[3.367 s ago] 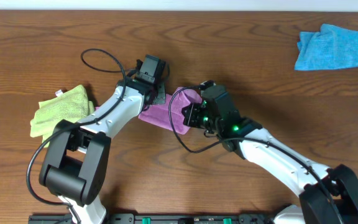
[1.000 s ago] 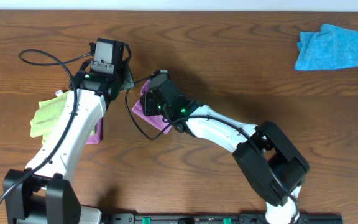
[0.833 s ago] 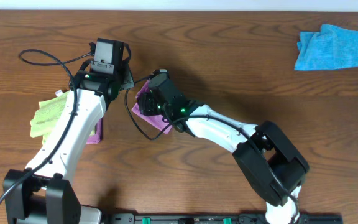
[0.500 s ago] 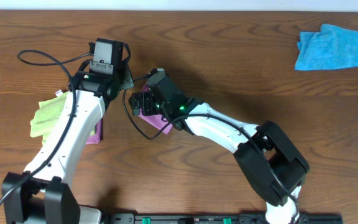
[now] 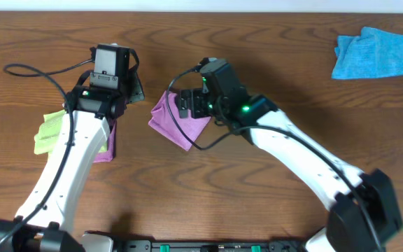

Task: Fold the cloth
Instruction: 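Retract both arms toward the near table edge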

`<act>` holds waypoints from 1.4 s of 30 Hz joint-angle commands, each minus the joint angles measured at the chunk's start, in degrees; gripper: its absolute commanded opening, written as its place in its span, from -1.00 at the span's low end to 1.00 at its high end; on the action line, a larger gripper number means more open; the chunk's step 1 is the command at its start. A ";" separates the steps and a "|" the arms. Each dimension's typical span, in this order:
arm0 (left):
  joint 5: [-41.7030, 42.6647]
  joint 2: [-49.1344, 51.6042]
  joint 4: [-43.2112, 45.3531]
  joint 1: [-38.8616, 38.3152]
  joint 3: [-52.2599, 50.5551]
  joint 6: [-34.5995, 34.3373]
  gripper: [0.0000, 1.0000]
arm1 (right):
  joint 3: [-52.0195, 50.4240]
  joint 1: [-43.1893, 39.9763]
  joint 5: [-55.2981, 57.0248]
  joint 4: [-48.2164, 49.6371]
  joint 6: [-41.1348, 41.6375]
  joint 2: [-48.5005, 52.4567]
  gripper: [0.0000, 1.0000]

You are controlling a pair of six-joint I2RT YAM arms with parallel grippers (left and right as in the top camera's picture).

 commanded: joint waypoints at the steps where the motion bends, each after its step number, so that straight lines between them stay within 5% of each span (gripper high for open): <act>1: 0.59 -3.15 -0.52 0.24 1.42 0.24 0.25 | 0.81 -1.14 -0.04 -3.56 -8.11 -5.33 0.98; 10: 3.37 -8.31 -4.76 0.24 1.42 0.17 0.51 | -4.15 -10.32 0.98 -18.29 -11.45 -19.12 0.93; 22: 7.80 -12.52 -10.01 0.17 1.42 -1.75 0.81 | -34.03 -15.65 4.96 -18.38 -11.02 -62.01 0.98; 29: 9.18 -18.82 -10.91 0.17 1.42 -1.73 0.91 | -42.73 -16.11 15.26 -24.41 -2.49 -79.82 0.98; 42: 8.00 -34.56 -23.34 0.17 1.27 -4.96 0.90 | -44.33 -16.11 26.10 -27.82 -0.87 -83.65 0.99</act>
